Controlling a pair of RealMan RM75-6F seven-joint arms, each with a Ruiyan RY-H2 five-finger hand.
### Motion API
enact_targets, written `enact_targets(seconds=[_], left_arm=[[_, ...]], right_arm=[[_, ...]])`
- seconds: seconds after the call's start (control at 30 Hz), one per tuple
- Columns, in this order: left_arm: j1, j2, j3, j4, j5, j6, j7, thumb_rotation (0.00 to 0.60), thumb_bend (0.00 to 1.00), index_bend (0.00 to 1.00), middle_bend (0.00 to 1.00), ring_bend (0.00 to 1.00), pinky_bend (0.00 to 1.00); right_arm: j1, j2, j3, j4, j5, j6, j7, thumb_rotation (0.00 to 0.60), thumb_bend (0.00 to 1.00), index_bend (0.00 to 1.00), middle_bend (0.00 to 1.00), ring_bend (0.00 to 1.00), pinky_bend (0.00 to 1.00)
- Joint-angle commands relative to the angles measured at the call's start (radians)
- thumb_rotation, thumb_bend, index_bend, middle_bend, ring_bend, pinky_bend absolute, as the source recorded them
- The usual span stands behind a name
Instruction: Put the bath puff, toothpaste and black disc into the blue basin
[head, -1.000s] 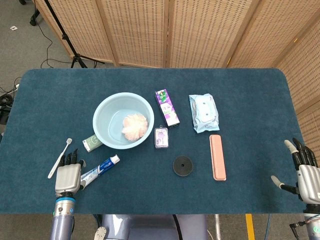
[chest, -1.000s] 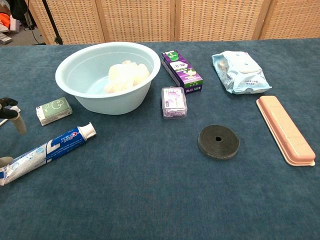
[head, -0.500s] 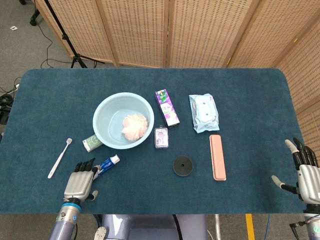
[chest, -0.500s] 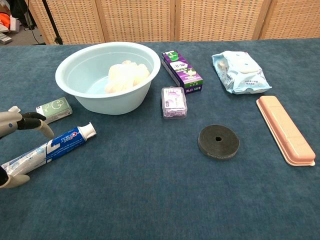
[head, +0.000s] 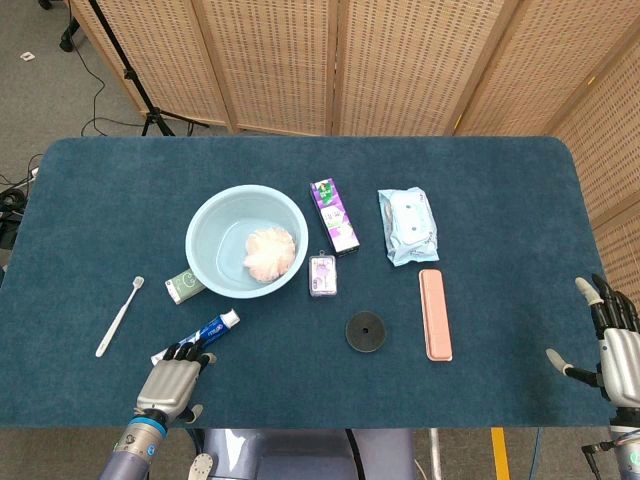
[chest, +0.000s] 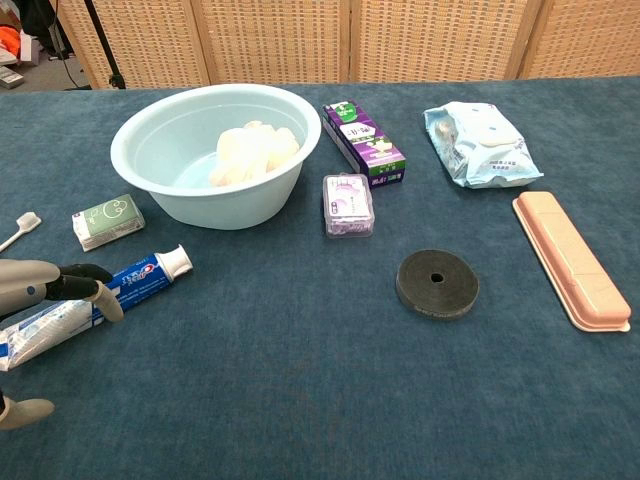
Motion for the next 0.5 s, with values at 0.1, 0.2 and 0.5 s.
enact_targets(seconds=[0.1,0.2,0.5], left_arm=[[-0.011,0.020,0.013,0.000,-0.019,-0.009,0.000,0.600,0.29,0.21,0.00,0.00,0.03],[-0.013,0.026,0.023,0.000,-0.028,-0.021,-0.009,0.600,0.29,0.21,0.00,0.00,0.03],[-0.020,0.027,0.057,0.000,-0.044,-0.041,-0.024,0.600,0.30,0.21,0.00,0.00,0.03]], right_arm=[[0.000,0.000,0.000,-0.001,0.001,0.000,0.000,0.600,0.21,0.06,0.00,0.00,0.00],[-0.001,0.000,0.000,-0.002,-0.001,0.001,-0.002,0.600,0.20,0.06,0.00,0.00,0.00],[-0.002,0.001,0.000,-0.002,-0.003,0.003,0.001,0.600,0.20,0.06,0.00,0.00,0.00]])
